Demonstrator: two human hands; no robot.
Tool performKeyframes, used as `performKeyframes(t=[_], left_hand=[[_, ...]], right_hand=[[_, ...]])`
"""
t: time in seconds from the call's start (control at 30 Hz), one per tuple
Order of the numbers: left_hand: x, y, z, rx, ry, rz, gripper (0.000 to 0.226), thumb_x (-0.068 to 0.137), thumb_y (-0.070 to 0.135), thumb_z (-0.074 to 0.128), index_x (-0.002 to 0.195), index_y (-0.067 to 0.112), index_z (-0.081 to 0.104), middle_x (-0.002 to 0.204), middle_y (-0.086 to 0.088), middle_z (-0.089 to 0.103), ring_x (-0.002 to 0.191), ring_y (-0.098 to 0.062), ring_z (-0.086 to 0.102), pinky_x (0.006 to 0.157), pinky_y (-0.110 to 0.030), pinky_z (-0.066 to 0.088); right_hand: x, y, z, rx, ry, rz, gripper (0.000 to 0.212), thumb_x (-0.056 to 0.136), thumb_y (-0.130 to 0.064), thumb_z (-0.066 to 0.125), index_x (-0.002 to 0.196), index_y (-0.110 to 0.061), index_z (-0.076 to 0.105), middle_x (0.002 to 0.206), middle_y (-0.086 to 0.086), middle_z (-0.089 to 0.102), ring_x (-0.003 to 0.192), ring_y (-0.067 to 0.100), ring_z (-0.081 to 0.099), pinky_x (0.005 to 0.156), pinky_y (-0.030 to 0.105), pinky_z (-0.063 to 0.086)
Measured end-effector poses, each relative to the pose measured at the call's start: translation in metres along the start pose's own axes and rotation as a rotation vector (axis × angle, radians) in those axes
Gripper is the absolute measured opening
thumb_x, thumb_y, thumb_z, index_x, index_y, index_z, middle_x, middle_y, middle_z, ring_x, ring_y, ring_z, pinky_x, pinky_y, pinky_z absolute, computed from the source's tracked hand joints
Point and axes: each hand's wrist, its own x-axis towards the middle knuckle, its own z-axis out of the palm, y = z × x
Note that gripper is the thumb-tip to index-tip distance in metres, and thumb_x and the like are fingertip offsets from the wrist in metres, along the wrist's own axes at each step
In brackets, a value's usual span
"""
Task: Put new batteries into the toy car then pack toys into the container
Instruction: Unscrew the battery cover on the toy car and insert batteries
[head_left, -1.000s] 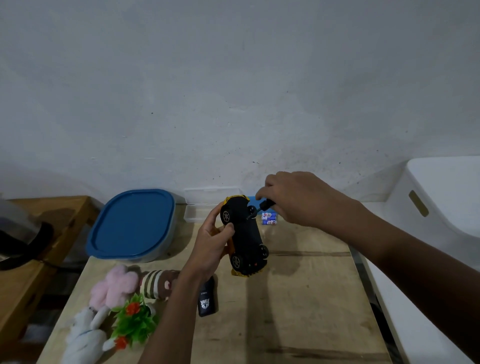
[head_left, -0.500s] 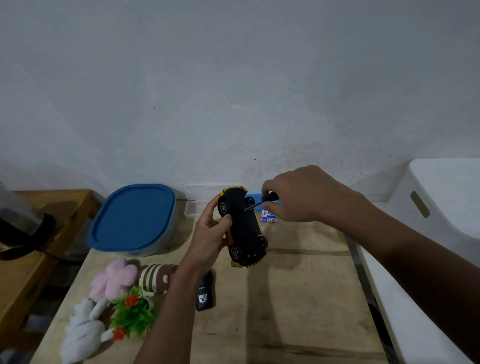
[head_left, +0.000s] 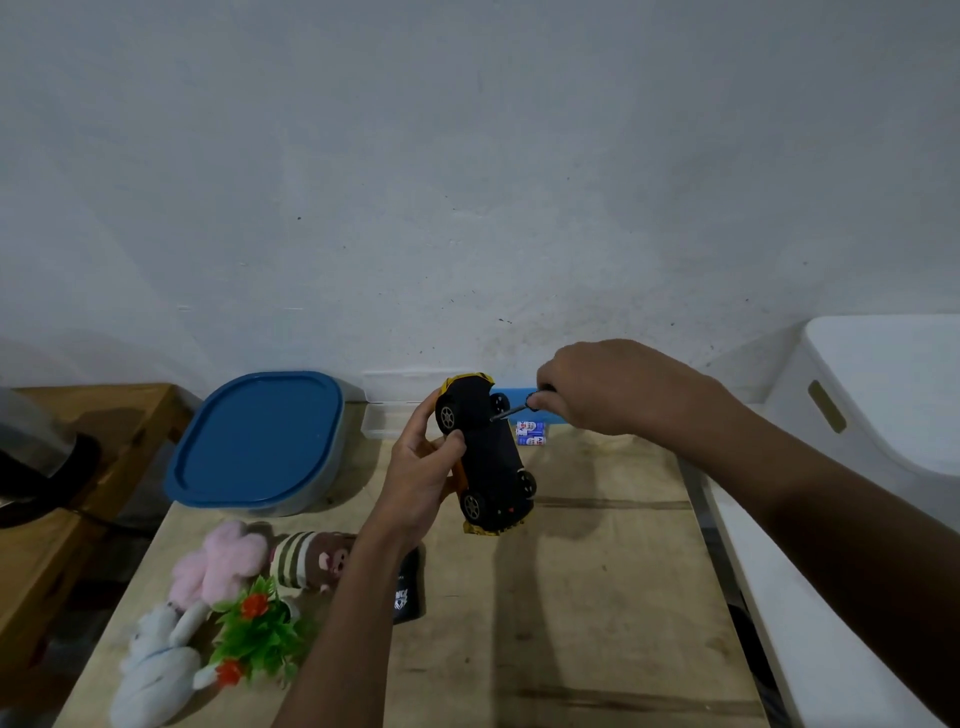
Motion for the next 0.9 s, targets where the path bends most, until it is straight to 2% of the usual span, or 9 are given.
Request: performKeyframes(t=[0.1, 0.17, 0.23, 0.33, 0.43, 0.53, 0.63, 0.77, 0.9], left_hand=[[0.0007, -0.0009, 0.0001, 0.000, -0.004, -0.006, 0.054, 0.098, 0.003, 0.052, 0.142, 0.032, 0.047, 0.113, -0.013, 0.071, 0.100, -0.029, 0.071, 0.073, -0.043, 0.059], [0.0002, -0.0007, 0.0004, 0.000, -0.010, -0.003, 0.053, 0.098, 0.003, 0.052, 0.142, 0.033, 0.048, 0.111, -0.009, 0.073, 0.100, -0.029, 0.072, 0.076, -0.045, 0.060], [0.0000, -0.0007, 0.0006, 0.002, -0.020, 0.000, 0.052, 0.098, 0.003, 0.052, 0.141, 0.033, 0.048, 0.108, -0.007, 0.074, 0.100, -0.028, 0.072, 0.080, -0.049, 0.060], [0.0002, -0.0001, 0.0007, 0.006, -0.019, -0.002, 0.052, 0.098, 0.004, 0.053, 0.140, 0.034, 0.049, 0.106, -0.008, 0.074, 0.097, -0.027, 0.072, 0.082, -0.051, 0.060], [0.0008, -0.0015, 0.0000, -0.005, -0.015, 0.002, 0.052, 0.098, 0.003, 0.054, 0.140, 0.033, 0.049, 0.107, -0.009, 0.073, 0.100, -0.030, 0.071, 0.081, -0.051, 0.060], [0.0015, -0.0019, -0.0018, -0.025, -0.012, -0.007, 0.053, 0.098, 0.004, 0.054, 0.141, 0.034, 0.049, 0.114, -0.011, 0.071, 0.103, -0.032, 0.070, 0.074, -0.044, 0.060], [0.0022, -0.0031, -0.0043, -0.021, -0.006, -0.012, 0.054, 0.098, 0.005, 0.054, 0.143, 0.034, 0.047, 0.120, -0.015, 0.067, 0.106, -0.035, 0.068, 0.074, -0.044, 0.059], [0.0023, -0.0033, -0.0071, -0.026, -0.006, -0.005, 0.054, 0.097, 0.005, 0.055, 0.142, 0.035, 0.048, 0.116, -0.017, 0.068, 0.104, -0.034, 0.069, 0.074, -0.044, 0.059], [0.0020, -0.0036, -0.0083, -0.015, -0.010, -0.008, 0.055, 0.097, 0.007, 0.056, 0.143, 0.035, 0.046, 0.122, -0.020, 0.064, 0.102, -0.032, 0.068, 0.073, -0.041, 0.058]], right_hand=[[-0.0023, 0.0002, -0.0005, -0.017, 0.068, -0.050, 0.021, 0.097, -0.038, 0.052, 0.114, -0.027, 0.056, 0.100, -0.003, 0.063, 0.081, 0.017, 0.059, 0.063, 0.028, 0.038], [-0.0044, -0.0001, -0.0006, -0.015, 0.086, -0.057, 0.019, 0.095, -0.033, 0.056, 0.114, -0.031, 0.051, 0.092, -0.005, 0.060, 0.074, 0.016, 0.055, 0.059, 0.026, 0.033], [-0.0046, -0.0021, 0.0009, 0.005, 0.106, -0.048, 0.017, 0.095, -0.035, 0.053, 0.111, -0.031, 0.052, 0.084, -0.008, 0.054, 0.070, 0.016, 0.052, 0.057, 0.027, 0.032], [-0.0042, -0.0042, 0.0022, 0.021, 0.155, -0.032, 0.021, 0.098, -0.043, 0.043, 0.106, -0.030, 0.057, 0.081, -0.010, 0.056, 0.069, 0.015, 0.053, 0.058, 0.028, 0.032], [-0.0041, -0.0022, 0.0016, 0.003, 0.198, -0.081, 0.016, 0.097, -0.040, 0.048, 0.107, -0.034, 0.058, 0.095, -0.010, 0.064, 0.075, 0.012, 0.055, 0.063, 0.026, 0.036], [-0.0043, -0.0019, 0.0027, -0.007, 0.199, -0.125, 0.020, 0.094, -0.033, 0.057, 0.113, -0.037, 0.058, 0.109, -0.011, 0.059, 0.090, 0.012, 0.057, 0.066, 0.025, 0.035], [-0.0021, -0.0036, 0.0040, 0.005, 0.162, -0.067, 0.030, 0.094, -0.031, 0.057, 0.124, -0.030, 0.057, 0.113, -0.006, 0.062, 0.097, 0.016, 0.060, 0.076, 0.031, 0.049], [-0.0006, -0.0028, 0.0039, 0.003, 0.111, -0.031, 0.024, 0.093, -0.030, 0.056, 0.115, -0.028, 0.067, 0.103, -0.002, 0.069, 0.085, 0.020, 0.065, 0.073, 0.033, 0.053], [-0.0024, -0.0051, 0.0039, -0.050, 0.143, -0.061, 0.023, 0.094, -0.042, 0.050, 0.102, -0.034, 0.070, 0.082, -0.010, 0.065, 0.066, 0.012, 0.058, 0.057, 0.025, 0.038]])
